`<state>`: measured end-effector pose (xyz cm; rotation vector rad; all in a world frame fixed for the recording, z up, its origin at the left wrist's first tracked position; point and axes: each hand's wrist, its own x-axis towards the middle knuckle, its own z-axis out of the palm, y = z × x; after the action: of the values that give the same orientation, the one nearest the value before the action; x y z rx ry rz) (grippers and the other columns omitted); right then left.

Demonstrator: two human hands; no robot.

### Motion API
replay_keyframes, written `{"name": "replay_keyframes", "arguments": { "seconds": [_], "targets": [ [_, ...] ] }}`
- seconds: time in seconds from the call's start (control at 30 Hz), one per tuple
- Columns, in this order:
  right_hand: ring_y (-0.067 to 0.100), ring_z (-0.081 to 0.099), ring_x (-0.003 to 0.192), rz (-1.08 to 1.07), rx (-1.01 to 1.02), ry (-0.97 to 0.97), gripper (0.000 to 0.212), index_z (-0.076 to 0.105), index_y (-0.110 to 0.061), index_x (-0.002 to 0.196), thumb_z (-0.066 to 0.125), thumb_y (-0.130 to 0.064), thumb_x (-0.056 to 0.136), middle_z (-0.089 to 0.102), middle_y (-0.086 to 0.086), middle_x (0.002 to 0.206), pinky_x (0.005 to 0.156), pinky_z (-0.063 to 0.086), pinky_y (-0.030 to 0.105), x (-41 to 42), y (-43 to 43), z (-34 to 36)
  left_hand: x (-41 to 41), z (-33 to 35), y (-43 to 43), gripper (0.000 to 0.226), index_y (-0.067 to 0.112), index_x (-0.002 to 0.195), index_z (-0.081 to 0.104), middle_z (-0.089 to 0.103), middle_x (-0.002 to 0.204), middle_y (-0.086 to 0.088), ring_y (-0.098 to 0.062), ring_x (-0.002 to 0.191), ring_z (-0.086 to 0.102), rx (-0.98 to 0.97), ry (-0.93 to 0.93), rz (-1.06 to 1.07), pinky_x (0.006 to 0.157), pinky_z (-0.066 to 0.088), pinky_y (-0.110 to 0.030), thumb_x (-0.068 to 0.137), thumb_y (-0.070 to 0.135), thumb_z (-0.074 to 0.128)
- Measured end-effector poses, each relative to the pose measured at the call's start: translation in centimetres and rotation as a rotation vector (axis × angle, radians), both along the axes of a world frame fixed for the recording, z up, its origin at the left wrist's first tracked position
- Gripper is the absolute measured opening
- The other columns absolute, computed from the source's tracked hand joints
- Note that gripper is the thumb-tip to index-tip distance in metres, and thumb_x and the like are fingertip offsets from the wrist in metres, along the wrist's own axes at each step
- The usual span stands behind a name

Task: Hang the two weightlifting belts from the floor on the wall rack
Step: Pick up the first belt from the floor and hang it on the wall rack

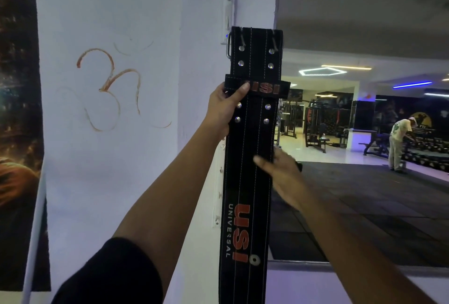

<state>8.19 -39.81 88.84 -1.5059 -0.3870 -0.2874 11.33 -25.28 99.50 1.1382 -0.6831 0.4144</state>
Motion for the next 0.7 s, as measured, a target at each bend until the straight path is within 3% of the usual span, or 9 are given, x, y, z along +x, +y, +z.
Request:
{"name": "replay_keyframes", "arguments": {
  "seconds": [0.07,0.17,0.33,0.43,0.6,0.7],
  "targets": [
    [0.022,0.051,0.127,0.055,-0.021,0.074,0.045,0.056,-0.018,0.122,0.071,-0.015,0.079,0.060,0.003,0.129,0.112,0.035,0.046,0.1,-0.3,-3.0,0.0,0.1,0.1,0.006,0.015,0.092,0.062,0.068,0.092,-0.004,-0.022,0.089,0.066,0.005,-0.001,-0.012,0.073,0.055,-0.033,0.086,0.013,0.064],
    [0.018,0.061,0.114,0.058,-0.001,0.050,0.033,0.062,-0.017,0.110,0.065,0.000,0.082,0.068,0.007,0.118,0.110,0.039,0.045,0.3,-0.5,-3.8,0.2,0.0,0.1,0.007,0.016,0.093,0.062,0.068,0.096,-0.005,-0.026,0.097,0.064,-0.004,0.003,-0.027,0.080,0.055,-0.038,0.086,0.014,0.064],
    [0.012,0.065,0.105,0.012,0.048,-0.013,0.028,0.063,-0.024,0.098,0.063,0.001,0.083,0.070,-0.007,0.101,0.096,0.049,0.026,-0.1,-0.4,-4.1,0.1,0.5,0.2,0.008,0.015,0.093,0.062,0.068,0.097,-0.007,-0.028,0.100,0.064,-0.018,-0.005,-0.041,0.090,0.054,-0.044,0.086,0.013,0.064],
    [0.024,0.061,0.116,-0.003,0.057,0.048,0.029,0.065,-0.019,0.104,0.067,-0.002,0.080,0.069,0.009,0.117,0.108,0.042,0.043,0.3,-0.6,-6.2,0.2,0.4,0.3,0.009,0.015,0.095,0.062,0.068,0.099,-0.007,-0.029,0.102,0.064,-0.023,-0.015,-0.050,0.090,0.053,-0.044,0.086,0.013,0.064],
    [0.020,0.064,0.108,-0.067,0.128,-0.023,0.020,0.066,-0.023,0.097,0.068,-0.010,0.081,0.071,-0.001,0.103,0.105,0.044,0.041,0.9,0.4,-3.9,0.0,0.7,0.5,0.009,0.015,0.095,0.062,0.067,0.102,-0.009,-0.032,0.107,0.063,-0.057,-0.018,-0.039,0.092,0.053,-0.045,0.086,0.014,0.065],
    [0.021,0.063,0.111,-0.105,0.090,-0.022,0.021,0.067,-0.020,0.102,0.069,-0.015,0.081,0.071,0.000,0.107,0.106,0.043,0.043,0.9,0.4,-4.8,-0.2,0.9,0.8,0.008,0.015,0.094,0.062,0.067,0.101,-0.009,-0.030,0.105,0.064,-0.054,-0.031,-0.041,0.092,0.053,-0.045,0.086,0.013,0.064]
  ]
}}
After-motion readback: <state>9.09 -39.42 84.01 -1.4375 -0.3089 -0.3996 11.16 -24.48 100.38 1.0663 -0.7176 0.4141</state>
